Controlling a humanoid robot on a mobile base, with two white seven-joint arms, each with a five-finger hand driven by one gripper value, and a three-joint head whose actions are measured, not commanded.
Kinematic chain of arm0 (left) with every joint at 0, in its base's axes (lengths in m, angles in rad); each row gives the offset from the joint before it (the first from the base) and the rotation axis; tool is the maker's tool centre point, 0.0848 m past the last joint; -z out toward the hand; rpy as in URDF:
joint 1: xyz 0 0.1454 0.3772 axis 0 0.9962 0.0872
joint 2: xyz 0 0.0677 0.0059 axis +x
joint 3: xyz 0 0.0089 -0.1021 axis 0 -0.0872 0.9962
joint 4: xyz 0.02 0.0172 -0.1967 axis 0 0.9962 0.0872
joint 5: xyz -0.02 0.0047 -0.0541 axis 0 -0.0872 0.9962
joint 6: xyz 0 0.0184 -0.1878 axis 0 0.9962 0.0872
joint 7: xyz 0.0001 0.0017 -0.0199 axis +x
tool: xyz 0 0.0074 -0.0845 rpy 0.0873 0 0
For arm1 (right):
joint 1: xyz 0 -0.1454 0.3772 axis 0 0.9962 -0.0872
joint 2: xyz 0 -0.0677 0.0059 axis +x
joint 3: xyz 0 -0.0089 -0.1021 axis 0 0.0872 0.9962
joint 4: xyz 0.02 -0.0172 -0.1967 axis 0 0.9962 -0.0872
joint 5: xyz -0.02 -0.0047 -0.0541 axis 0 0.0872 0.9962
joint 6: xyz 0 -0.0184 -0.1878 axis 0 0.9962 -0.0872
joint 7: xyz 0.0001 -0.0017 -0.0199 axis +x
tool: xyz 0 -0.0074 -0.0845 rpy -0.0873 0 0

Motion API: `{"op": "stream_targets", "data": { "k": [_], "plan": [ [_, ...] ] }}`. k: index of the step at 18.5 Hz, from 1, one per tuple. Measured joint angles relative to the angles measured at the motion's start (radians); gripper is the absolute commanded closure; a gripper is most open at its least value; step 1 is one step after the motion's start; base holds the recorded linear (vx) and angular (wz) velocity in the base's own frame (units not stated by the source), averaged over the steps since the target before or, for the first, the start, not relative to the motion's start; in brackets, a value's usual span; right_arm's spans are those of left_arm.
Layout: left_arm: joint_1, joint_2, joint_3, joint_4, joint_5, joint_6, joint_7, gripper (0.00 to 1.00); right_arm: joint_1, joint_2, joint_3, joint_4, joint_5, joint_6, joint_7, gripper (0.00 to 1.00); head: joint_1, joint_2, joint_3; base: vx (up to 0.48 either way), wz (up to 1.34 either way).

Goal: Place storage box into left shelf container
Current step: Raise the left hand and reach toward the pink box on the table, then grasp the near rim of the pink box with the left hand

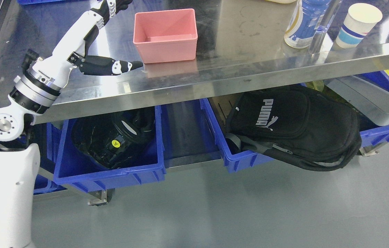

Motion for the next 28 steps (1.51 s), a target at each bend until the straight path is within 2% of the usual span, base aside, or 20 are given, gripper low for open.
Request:
{"op": "stream_targets", "data": {
  "k": [6, 12, 22, 26, 28],
  "plan": [
    [-0.116, 0.077, -0.092, 0.059, -0.057, 0.138, -0.092, 0.02, 0.0, 0.0, 0.0, 0.0, 0.0, 0.0, 0.004, 0.0, 0.0, 0.0, 0.0, 0.0, 0.0],
    [-0.212, 0.1, -0.186, 0.107, -0.07, 0.224, -0.105, 0.03, 0.0, 0.0, 0.0, 0.0, 0.0, 0.0, 0.004, 0.0, 0.0, 0.0, 0.0, 0.0, 0.0],
    [-0.328, 0.062, -0.336, 0.21, -0.096, 0.269, -0.131, 0.04, 0.0, 0.0, 0.0, 0.0, 0.0, 0.0, 0.006, 0.0, 0.0, 0.0, 0.0, 0.0, 0.0],
    [-0.368, 0.037, -0.378, 0.266, -0.132, 0.27, -0.161, 0.07, 0.0, 0.0, 0.0, 0.0, 0.0, 0.0, 0.004, 0.0, 0.0, 0.0, 0.0, 0.0, 0.0],
    [-0.387, 0.021, -0.394, 0.296, -0.155, 0.27, -0.174, 0.12, 0.0, 0.0, 0.0, 0.0, 0.0, 0.0, 0.004, 0.0, 0.0, 0.0, 0.0, 0.0, 0.0]
  ]
}}
